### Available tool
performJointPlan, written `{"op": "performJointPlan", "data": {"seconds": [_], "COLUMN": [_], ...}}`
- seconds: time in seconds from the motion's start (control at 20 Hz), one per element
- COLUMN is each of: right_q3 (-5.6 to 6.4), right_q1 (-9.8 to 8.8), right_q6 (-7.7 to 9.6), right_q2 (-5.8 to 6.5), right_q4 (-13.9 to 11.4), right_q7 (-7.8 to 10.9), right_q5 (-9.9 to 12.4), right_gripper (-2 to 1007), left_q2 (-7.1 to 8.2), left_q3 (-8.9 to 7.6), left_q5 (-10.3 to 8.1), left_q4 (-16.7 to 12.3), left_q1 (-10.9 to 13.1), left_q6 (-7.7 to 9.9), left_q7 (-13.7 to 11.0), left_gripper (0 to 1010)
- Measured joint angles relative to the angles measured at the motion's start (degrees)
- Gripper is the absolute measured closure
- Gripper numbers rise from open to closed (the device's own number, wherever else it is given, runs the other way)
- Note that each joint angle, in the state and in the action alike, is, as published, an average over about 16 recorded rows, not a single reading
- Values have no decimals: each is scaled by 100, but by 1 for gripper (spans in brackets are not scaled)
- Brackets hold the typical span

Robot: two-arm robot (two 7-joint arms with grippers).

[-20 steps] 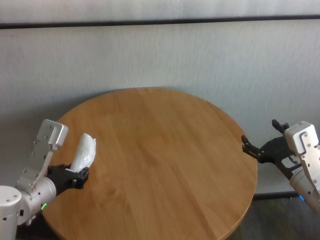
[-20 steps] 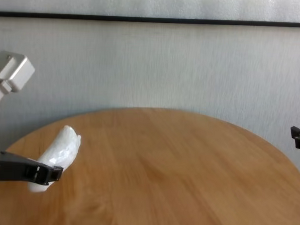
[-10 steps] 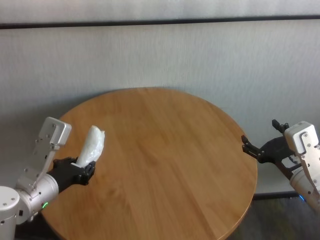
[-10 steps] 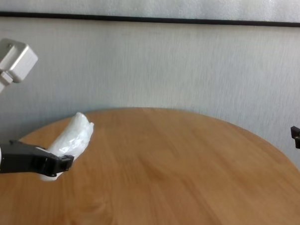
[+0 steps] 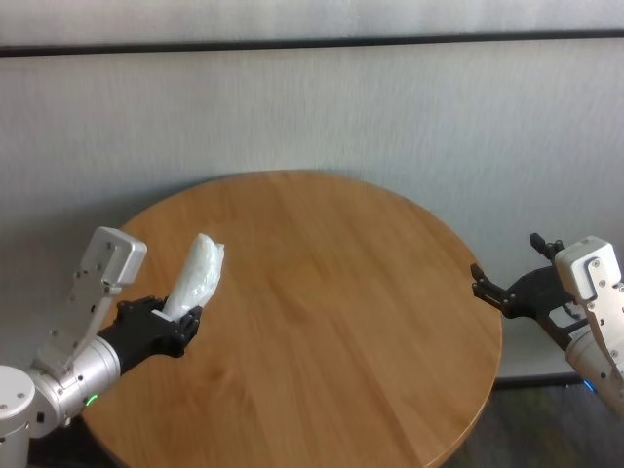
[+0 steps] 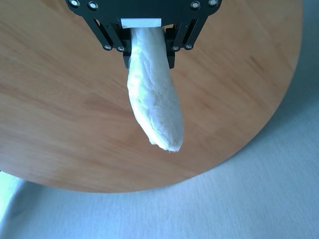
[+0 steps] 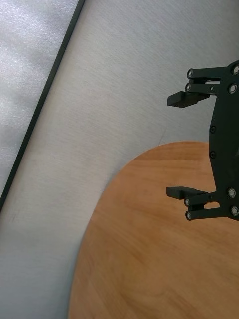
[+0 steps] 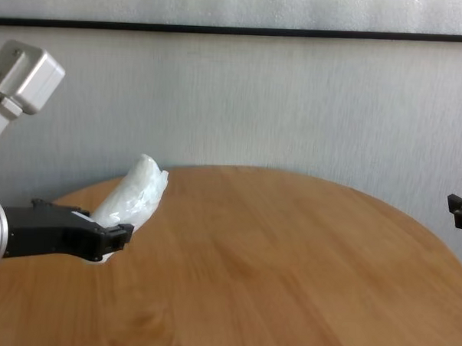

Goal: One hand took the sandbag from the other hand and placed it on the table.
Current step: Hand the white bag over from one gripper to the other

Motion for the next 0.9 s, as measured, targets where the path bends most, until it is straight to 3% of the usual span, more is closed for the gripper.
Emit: {"op": "performJointPlan", "data": {"seconds": [0.9], "right_q3": [0], "right_q1": [0], "right_q6": [0], "right_q2": [0], "right_q4": [0], "right_q7": [0], "right_q5": [0], "right_gripper": [4], "left_q2": [202], "left_q3": [227], "left_q5": [-167], "left_q4": [-376], "left_q1": [-85], "left_q6": [-522], "left_q7": [-418], "left_gripper": [636]}}
